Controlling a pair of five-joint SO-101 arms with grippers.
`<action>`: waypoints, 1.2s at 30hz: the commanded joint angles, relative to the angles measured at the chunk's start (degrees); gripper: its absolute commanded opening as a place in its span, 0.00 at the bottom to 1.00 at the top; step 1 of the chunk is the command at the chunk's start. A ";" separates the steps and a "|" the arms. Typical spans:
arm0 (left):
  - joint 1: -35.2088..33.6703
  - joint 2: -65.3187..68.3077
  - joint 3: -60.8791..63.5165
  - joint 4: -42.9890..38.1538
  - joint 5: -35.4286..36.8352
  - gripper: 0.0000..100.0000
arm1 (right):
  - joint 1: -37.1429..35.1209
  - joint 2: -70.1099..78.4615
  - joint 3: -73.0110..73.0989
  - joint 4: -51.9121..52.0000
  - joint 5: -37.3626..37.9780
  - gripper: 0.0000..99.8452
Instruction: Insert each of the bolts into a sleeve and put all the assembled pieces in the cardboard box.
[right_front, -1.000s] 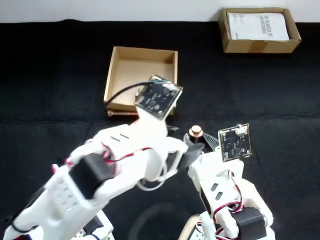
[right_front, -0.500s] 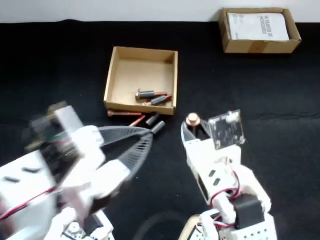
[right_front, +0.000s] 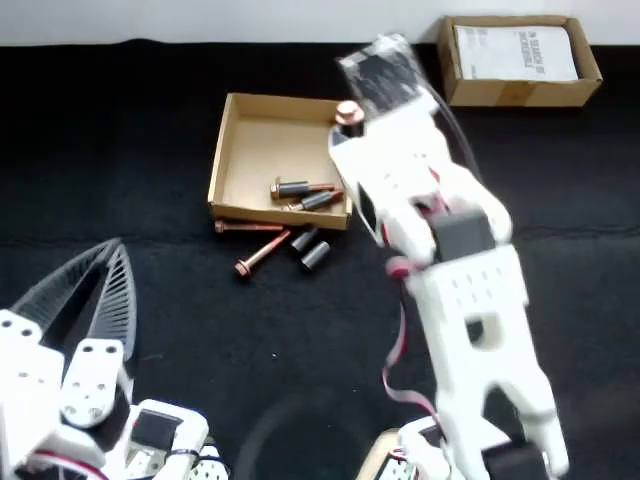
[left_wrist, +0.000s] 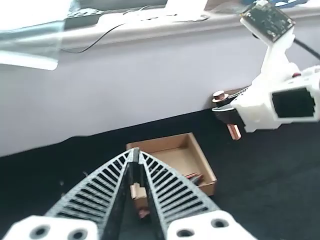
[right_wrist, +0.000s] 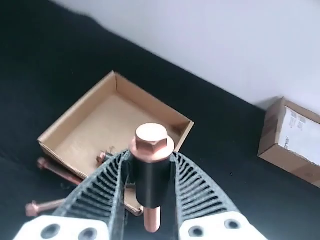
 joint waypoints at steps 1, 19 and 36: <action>-6.73 -7.69 8.57 -0.26 -0.18 0.01 | -1.19 9.89 -7.69 -1.36 7.47 0.01; -35.74 -30.37 37.05 1.67 -0.26 0.01 | -3.38 59.56 -35.82 -1.54 38.07 0.01; -37.41 -30.37 43.21 1.76 -0.09 0.01 | -8.22 73.27 -64.22 20.79 38.33 0.03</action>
